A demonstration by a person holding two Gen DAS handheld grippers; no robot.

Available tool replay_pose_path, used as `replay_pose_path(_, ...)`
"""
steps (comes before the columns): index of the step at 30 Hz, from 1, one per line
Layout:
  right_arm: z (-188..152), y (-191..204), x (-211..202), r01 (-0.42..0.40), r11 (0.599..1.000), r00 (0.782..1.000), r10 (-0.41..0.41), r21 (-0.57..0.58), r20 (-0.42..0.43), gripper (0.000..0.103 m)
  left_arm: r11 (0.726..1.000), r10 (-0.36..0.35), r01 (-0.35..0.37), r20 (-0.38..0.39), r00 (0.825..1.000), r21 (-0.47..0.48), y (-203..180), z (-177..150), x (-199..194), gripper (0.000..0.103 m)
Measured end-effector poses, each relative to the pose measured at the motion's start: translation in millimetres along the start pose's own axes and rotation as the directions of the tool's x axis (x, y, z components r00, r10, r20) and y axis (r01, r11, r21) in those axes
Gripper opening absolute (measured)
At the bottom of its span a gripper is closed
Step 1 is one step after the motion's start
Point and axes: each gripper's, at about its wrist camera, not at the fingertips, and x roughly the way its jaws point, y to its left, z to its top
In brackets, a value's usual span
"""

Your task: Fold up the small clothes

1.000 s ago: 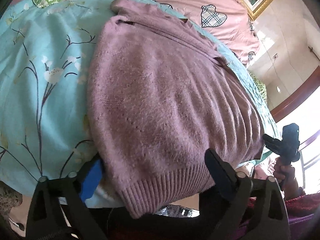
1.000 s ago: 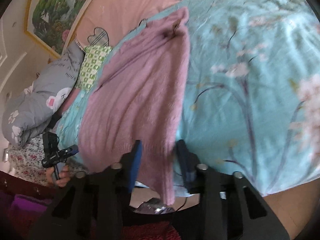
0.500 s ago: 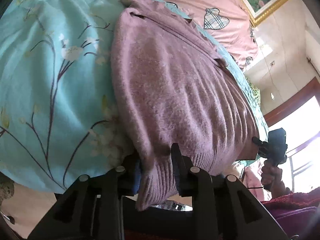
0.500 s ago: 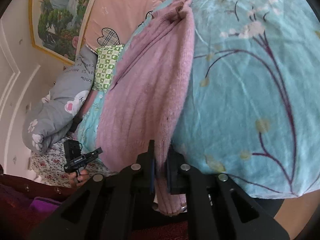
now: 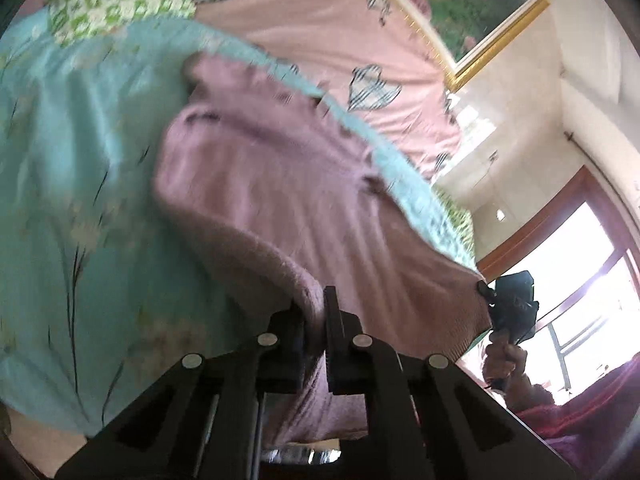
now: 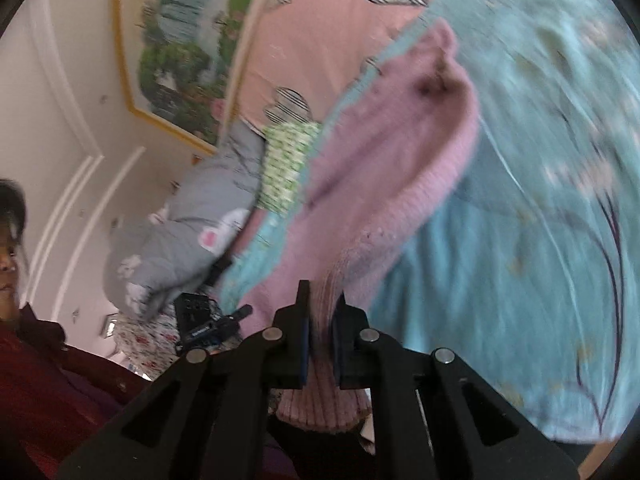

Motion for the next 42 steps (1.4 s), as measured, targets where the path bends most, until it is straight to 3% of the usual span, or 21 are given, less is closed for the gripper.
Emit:
replay_pose_path(5,44,19,16,-0.067,0.996,0.996,0.07,-0.055,0.047,0.009,0.999,-0.025,0.023,0.055,0.998,0.034,-4,51,14,0.005)
replay_pose_path(12,130,18,51,-0.047,0.996,0.99,0.057,-0.08,0.127,0.009,0.997,-0.025,0.015,0.131,0.991,0.079,-3,140,52,0.005)
replay_pose_path(17,204,-8,81,0.026,1.0,0.978,-0.022,-0.015,0.207,0.009,0.996,-0.006,-0.01,0.176,0.984,0.088,6,213,94,0.005)
replay_pose_path(23,283,-56,133,0.13,0.988,0.96,-0.146,0.084,0.241,0.009,0.994,0.096,-0.104,0.185,0.978,0.035,50,276,157,0.005)
replay_pose_path(25,298,-75,148,0.207,0.972,0.949,-0.228,0.112,0.22,0.009,0.991,0.131,-0.13,0.17,0.977,-0.014,72,284,172,0.005)
replay_pose_path(30,303,-127,183,0.419,0.896,0.893,-0.436,0.149,0.108,0.01,0.968,0.237,-0.225,0.102,0.966,-0.113,126,286,206,0.005)
replay_pose_path(33,300,-142,187,0.439,0.882,0.886,-0.456,0.171,0.078,0.01,0.964,0.24,-0.228,0.079,0.967,-0.137,139,285,209,0.008)
replay_pose_path(38,304,-125,156,0.387,0.9,0.903,-0.414,0.199,0.117,0.016,0.964,0.265,-0.263,0.094,0.96,-0.036,105,282,176,0.022)
replay_pose_path(40,300,-105,144,0.42,0.895,0.886,-0.441,0.151,0.142,0.019,0.978,0.202,-0.205,0.068,0.977,0.036,78,271,165,0.022)
replay_pose_path(42,294,-80,147,0.429,0.901,0.889,-0.434,0.064,0.147,0.019,0.984,0.117,-0.115,-0.009,0.993,0.135,43,252,167,0.028)
